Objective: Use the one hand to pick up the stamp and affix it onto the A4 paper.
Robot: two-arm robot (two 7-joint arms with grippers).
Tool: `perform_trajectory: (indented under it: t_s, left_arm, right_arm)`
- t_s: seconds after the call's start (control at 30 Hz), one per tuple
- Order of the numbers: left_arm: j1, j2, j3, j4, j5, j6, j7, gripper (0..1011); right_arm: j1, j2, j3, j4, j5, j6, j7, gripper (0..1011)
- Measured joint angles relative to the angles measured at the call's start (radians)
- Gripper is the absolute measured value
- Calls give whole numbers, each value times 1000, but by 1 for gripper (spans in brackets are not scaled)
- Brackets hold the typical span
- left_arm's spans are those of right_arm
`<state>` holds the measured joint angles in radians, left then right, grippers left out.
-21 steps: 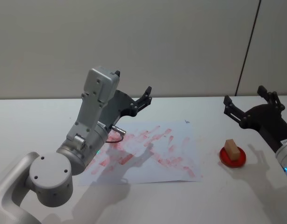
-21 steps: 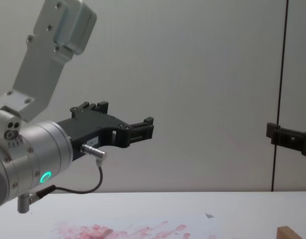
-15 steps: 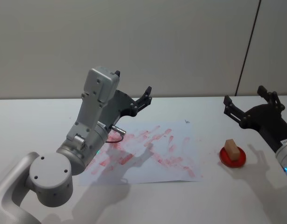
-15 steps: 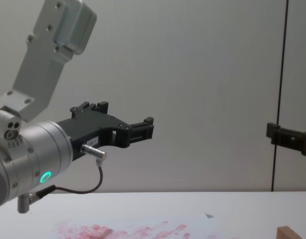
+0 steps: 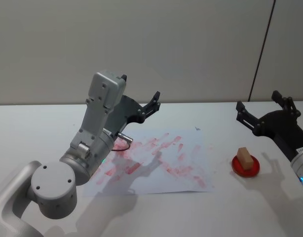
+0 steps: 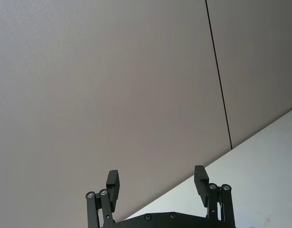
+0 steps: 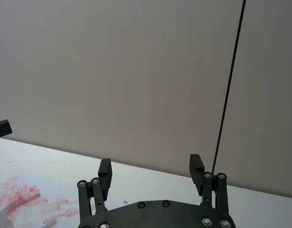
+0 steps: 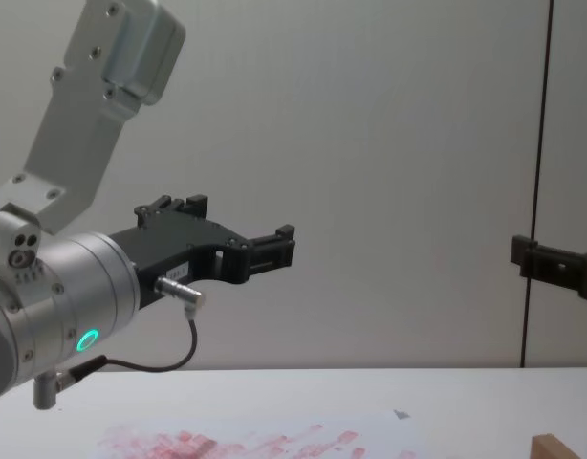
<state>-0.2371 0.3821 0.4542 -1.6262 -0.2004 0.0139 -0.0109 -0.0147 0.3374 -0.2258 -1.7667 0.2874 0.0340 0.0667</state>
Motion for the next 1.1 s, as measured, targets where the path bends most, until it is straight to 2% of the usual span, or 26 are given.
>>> perform_trajectory:
  t_s: [0.73, 0.87, 1.1]
  left_arm:
    - [0, 0, 0, 0, 0, 0, 0, 1001]
    - [0, 0, 0, 0, 0, 0, 0, 1001]
    - [0, 0, 0, 0, 0, 0, 0, 1001]
  right_arm:
    - [-7, 2, 0, -5, 0, 5, -2, 1003]
    - [-27, 10, 0, -25, 1, 23, -12, 1003]
    - [-94, 38, 0, -80, 6, 78, -51, 1003]
